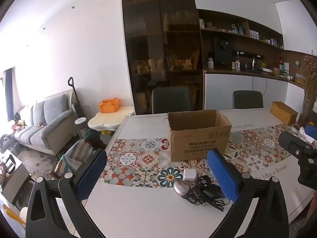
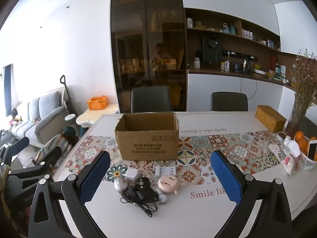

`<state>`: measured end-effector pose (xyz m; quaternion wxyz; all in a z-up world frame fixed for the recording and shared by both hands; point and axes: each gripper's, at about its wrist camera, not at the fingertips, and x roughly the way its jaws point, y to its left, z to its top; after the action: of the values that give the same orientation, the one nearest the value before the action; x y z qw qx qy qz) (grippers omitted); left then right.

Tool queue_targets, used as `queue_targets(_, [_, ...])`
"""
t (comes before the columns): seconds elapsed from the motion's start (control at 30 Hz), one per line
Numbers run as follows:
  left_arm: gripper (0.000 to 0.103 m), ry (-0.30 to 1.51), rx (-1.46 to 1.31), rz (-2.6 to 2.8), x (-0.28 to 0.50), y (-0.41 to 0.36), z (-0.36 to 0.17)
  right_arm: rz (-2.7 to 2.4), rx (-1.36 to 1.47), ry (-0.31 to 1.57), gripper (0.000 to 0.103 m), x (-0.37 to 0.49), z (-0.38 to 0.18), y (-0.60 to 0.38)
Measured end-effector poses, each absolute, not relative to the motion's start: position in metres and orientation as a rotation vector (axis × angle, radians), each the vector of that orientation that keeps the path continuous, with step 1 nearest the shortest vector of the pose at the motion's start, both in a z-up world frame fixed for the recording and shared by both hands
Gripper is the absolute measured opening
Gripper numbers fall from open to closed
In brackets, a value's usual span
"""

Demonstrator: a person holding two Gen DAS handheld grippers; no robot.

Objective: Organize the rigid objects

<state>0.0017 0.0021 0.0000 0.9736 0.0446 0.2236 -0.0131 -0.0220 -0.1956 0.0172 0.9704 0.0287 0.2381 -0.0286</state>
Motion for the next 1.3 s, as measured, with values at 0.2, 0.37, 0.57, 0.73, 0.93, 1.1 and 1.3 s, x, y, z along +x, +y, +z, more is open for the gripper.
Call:
queue_targets(0.2, [0.103,0.432,0.113,-0.026,-0.001,-0.007,0.006,-0.062,0.055,0.486,0.102,-0.021,0.015,-0.195])
queue_targets(0.37, [0.103,0.409,0.099,-0.014,-0.005,-0.002,0.006,-0.057,0.064,0.481,0.102,-0.023,0.017,-0.199])
queue_targets(0.57, [0.103,0.397,0.099,-0.004,-0.002,-0.001,0.005,-0.056,0.066,0.488,0.102,-0.019,0.018,-0.200])
queue_targets(0.73, [0.103,0.391,0.099,-0.004,-0.002,-0.003,0.005,-0.060,0.069,0.488,0.102,-0.020,0.011,-0.199])
queue_targets(0.93, [0.103,0.388,0.099,-0.009,-0.001,-0.004,0.005,-0.058,0.068,0.491,0.102,-0.020,0.007,-0.199])
queue_targets(1.1, [0.103,0.388,0.100,-0.011,-0.001,-0.004,0.005,-0.057,0.072,0.493,0.102,-0.019,0.010,-0.200])
queue_targets(1.3, [0.103,0.389,0.099,-0.010,-0.001,-0.004,0.006,-0.058,0.069,0.494,0.102,-0.018,0.006,-0.201])
